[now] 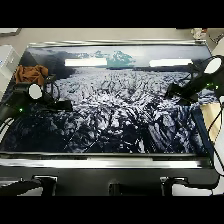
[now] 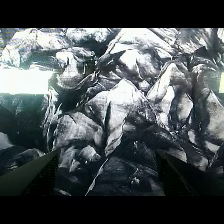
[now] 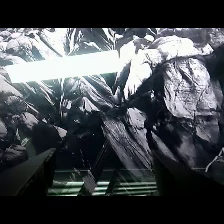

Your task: Fold the clothes and pants, and hang the long-sleeved shirts on hangers.

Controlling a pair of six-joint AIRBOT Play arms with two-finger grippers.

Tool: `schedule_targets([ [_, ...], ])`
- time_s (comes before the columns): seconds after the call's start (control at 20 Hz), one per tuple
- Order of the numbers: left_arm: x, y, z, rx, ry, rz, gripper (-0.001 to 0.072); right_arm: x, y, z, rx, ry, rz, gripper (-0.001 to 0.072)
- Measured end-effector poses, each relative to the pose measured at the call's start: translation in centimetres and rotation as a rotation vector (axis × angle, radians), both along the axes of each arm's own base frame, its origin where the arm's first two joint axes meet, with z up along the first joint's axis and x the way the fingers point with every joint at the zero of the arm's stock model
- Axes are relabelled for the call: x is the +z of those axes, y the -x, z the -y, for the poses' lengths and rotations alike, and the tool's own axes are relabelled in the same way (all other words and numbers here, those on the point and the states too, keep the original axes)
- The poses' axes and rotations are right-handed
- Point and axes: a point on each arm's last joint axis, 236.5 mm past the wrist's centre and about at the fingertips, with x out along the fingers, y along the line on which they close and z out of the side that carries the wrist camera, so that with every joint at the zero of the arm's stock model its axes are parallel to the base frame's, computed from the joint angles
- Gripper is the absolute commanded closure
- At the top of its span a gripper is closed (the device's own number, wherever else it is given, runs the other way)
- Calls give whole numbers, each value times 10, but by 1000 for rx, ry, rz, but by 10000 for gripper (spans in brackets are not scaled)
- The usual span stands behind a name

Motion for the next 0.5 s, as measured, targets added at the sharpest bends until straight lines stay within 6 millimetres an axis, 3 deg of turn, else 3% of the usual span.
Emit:
schedule_targets([
  [0.2,0,-1,0,1,1,6,45,0,-4,1,-5,2,17,16],
  [0.5,-2,-24,5,11,16,80,46,2,-16,2,-18,8,66,16],
])
